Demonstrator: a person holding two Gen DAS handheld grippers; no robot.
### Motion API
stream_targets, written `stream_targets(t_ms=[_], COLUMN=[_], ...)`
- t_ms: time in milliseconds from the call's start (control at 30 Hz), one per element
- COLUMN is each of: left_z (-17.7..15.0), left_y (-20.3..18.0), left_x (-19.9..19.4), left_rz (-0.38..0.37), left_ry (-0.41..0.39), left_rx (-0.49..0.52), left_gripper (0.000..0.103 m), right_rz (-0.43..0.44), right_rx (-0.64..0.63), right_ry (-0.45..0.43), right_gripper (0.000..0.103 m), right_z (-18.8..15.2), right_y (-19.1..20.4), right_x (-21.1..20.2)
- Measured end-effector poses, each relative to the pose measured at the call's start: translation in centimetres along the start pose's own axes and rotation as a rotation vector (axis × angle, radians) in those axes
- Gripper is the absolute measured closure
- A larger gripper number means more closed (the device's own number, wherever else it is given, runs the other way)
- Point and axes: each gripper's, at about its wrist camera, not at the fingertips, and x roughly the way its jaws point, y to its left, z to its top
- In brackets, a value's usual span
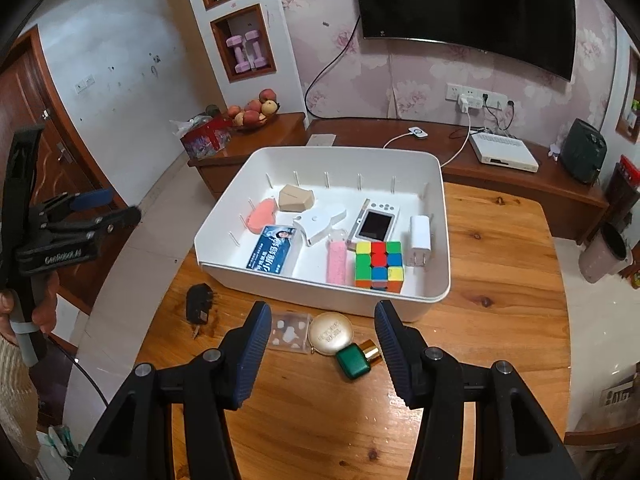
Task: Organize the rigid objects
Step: 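Withdraw both tools toward the black plug adapter and green perfume bottle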
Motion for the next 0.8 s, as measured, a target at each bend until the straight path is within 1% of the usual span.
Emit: stream_targets(t_ms=[167, 267, 367, 433, 500, 600, 800], left_z=[-2.8, -4.8, -6.6, -7.6, -8.4, -8.8, -9.2], left_y=[-0.5, -1.4, -1.7, -1.9, -1.8, -1.5, -1.2], left_x=[1.9, 3.8, 5.4, 6.6, 7.7, 9.1, 11.5], left_rz=[-0.019, -0.022, -0.04, -0.066, -0.099, -0.155, -0.189], left_ry=[0.048, 0.08, 0.111, 0.131, 0.149, 0.177, 0.205], left_rx=[0.12, 0.233, 0.32, 0.368, 0.39, 0.39, 0.411], left_gripper=[0.02, 0.02, 0.02, 0.02, 0.02, 0.02, 0.021], right_rz=[-0.015, -0.027, -0.047, -0.053, -0.056, -0.057, -0.064], right_rx=[0.012, 0.019, 0.023, 0.022, 0.021, 0.017, 0.008], right_ry=[0.025, 0.055, 0.086, 0.104, 0.128, 0.162, 0.224], right_gripper=[0.048, 0.048, 0.048, 0.048, 0.048, 0.048, 0.048], right_z=[-0.9, -1.7, -2.4, -3.1, -3.7, -4.7, -6.4], right_y=[-0.7, -1.3, -1.8, -2.1, -2.3, -2.5, -2.4], right_x=[1.2, 2.2, 3.4, 4.1, 5.1, 6.4, 8.9])
